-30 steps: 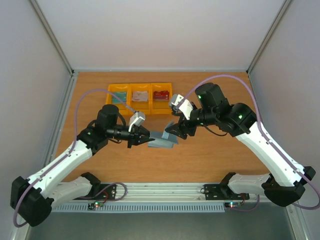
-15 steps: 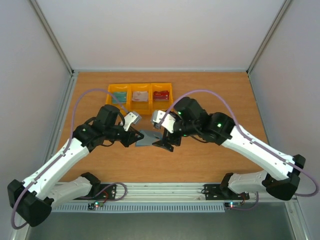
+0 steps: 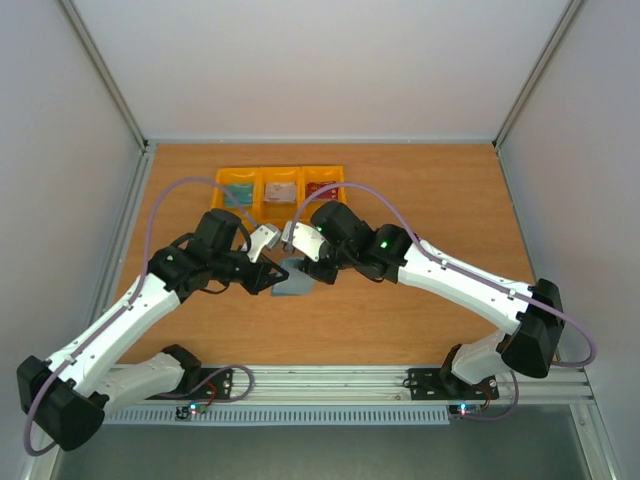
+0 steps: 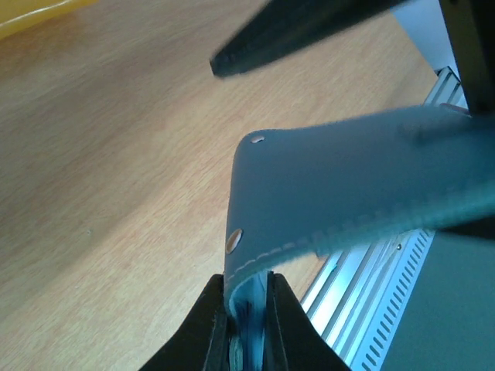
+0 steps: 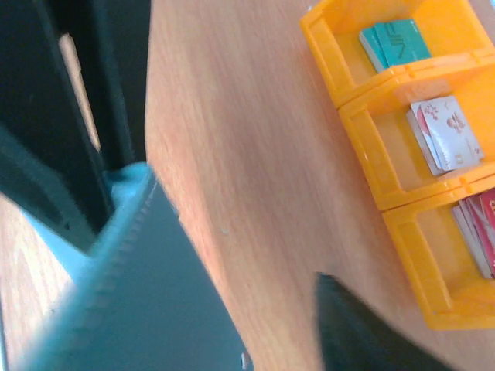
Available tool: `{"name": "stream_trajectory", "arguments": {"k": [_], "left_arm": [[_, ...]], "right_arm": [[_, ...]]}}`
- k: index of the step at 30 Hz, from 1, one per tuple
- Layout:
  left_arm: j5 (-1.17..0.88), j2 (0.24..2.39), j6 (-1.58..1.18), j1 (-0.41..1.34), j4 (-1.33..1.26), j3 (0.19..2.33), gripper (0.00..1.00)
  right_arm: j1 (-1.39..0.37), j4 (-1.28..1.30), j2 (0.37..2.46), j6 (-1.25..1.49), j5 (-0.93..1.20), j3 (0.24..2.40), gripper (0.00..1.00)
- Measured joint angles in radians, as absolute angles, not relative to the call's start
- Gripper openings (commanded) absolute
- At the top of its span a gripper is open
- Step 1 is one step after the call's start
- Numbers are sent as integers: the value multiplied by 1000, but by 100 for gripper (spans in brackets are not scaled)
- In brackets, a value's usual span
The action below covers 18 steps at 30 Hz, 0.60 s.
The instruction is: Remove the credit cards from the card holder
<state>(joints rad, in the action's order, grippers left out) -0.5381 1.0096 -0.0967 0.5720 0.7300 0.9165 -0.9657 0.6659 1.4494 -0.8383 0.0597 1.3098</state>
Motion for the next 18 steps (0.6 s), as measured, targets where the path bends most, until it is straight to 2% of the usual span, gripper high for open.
{"name": "stream_trajectory", "arguments": {"k": [1, 4, 5, 6, 7, 11, 12, 13, 14, 18], "left_arm": [[-537, 1010, -98, 571, 734, 916, 0], [-544, 1015, -105, 568, 707, 916, 0], [-550, 1015, -106, 566, 701, 916, 14], [-562, 1014, -110, 566, 696, 916, 44], [-584, 1013, -117, 566, 679, 915, 60], [-704, 970, -129, 559, 613, 902, 74], [-730, 943, -130, 559, 598, 894, 80], [-747, 913, -128, 559, 574, 885, 95], [-759, 887, -125, 559, 550, 875, 99], [-773, 780, -116, 560, 391, 815, 99]], "right_arm": [[-963, 659, 1449, -838, 58, 1306, 4], [-963, 644, 1446, -819, 88, 1303, 1], [-962, 643, 1442, -809, 98, 1301, 1], [-953, 645, 1434, -799, 116, 1299, 1], [-941, 647, 1424, -783, 138, 1296, 1], [-836, 652, 1356, -695, 257, 1286, 1], [-799, 649, 1333, -669, 294, 1286, 1], [-792, 643, 1309, -646, 323, 1286, 1], [-736, 636, 1286, -619, 351, 1286, 1], [-713, 650, 1239, -508, 402, 1327, 1]]}}
